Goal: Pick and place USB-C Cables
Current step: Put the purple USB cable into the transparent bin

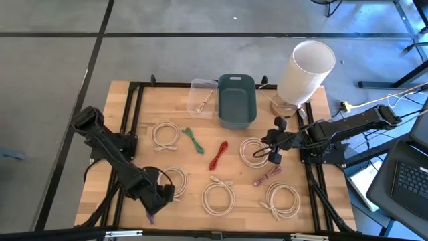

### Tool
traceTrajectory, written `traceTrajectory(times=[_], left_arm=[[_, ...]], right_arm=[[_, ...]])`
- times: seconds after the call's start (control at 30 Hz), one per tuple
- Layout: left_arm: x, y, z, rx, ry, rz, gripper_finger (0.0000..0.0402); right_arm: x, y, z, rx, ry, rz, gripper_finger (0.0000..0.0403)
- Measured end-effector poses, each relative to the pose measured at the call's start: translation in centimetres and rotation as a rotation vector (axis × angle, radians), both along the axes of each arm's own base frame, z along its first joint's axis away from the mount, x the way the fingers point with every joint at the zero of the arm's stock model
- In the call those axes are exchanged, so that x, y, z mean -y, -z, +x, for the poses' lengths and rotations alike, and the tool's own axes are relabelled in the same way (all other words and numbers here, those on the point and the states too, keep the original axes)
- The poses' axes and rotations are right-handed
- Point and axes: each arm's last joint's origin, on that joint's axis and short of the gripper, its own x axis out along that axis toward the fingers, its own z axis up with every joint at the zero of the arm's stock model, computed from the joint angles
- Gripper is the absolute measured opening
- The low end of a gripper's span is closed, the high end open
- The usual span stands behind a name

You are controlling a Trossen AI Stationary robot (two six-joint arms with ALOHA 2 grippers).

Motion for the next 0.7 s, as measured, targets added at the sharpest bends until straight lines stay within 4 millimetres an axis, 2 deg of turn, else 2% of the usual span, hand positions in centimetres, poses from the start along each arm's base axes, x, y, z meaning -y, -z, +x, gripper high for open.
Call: traceTrajectory(times=[0.27,0.47,0.7], left_arm=[[1.7,1.0,0.2,0.046,0.050,-0.023,0.0017],[1.6,1.1,-0.4,0.017,0.077,0.017,0.0009],[2.9,1.1,-1.8,0.011,0.143,-0.004,0.0008]], right_arm=[[0.0,0.1,-0.1,-0.016,0.005,0.000,0.0037],[0.0,0.0,0.0,0.015,0.028,0.028,0.0037],[-0.2,-0.5,0.6,0.101,0.054,0.078,0.0037]])
